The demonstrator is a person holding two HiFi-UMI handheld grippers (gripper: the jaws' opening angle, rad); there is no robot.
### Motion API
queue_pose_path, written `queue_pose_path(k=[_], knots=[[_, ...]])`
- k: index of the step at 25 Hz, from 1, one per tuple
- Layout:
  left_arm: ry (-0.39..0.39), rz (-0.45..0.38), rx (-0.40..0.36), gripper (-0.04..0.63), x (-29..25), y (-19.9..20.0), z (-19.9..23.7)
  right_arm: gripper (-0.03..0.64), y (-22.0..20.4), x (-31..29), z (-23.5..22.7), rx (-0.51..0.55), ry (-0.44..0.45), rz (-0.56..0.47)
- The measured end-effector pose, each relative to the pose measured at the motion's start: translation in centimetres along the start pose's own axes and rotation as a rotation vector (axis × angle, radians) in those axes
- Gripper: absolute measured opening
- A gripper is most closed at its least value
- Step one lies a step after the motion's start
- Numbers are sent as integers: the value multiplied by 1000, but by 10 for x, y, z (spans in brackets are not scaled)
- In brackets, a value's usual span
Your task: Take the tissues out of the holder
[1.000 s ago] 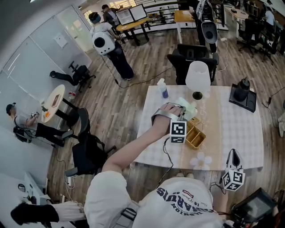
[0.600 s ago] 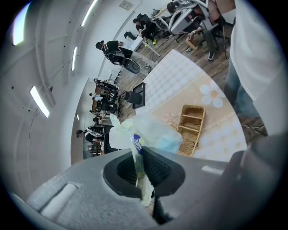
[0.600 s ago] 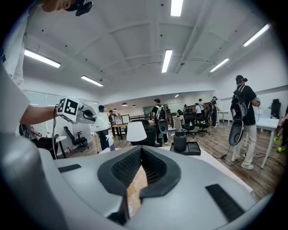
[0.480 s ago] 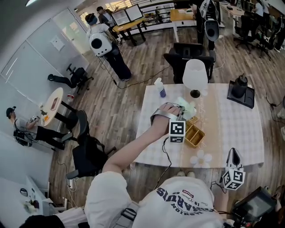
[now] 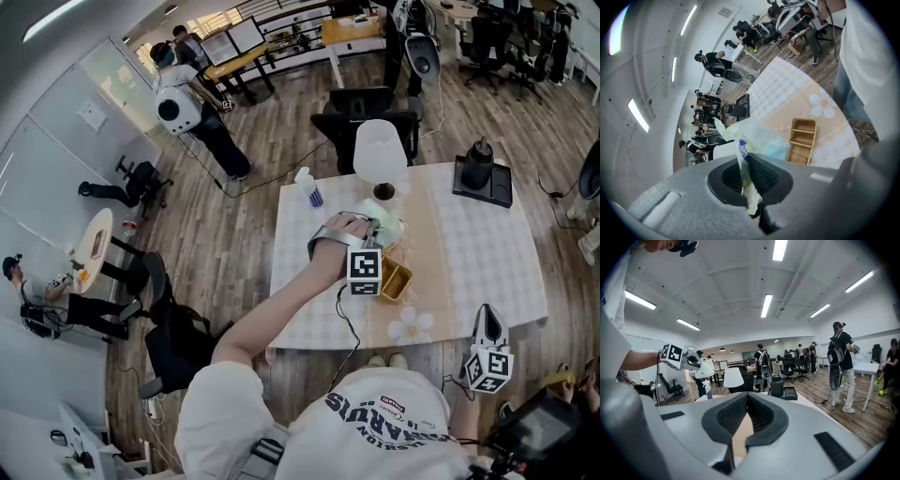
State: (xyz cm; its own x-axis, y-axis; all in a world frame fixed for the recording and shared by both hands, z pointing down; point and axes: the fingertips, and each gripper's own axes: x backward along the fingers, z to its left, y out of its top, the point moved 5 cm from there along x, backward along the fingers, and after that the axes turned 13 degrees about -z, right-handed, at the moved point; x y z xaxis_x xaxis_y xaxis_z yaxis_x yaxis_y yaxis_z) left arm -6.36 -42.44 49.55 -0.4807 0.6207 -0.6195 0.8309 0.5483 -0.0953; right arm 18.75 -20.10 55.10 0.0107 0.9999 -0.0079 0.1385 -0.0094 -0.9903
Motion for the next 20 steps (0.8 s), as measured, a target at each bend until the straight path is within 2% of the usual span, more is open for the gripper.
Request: queue_pose_path(k=[3, 8, 20], knots=[[-9, -34, -15, 2, -17, 17, -1, 9, -5, 9, -15, 3, -37, -3], [-26, -118, -63, 2, -48, 57, 3, 8, -7, 37, -39, 6, -148, -8], [-54, -361, -184, 2, -85, 178, 0, 8, -8, 126, -71, 11, -408, -23]])
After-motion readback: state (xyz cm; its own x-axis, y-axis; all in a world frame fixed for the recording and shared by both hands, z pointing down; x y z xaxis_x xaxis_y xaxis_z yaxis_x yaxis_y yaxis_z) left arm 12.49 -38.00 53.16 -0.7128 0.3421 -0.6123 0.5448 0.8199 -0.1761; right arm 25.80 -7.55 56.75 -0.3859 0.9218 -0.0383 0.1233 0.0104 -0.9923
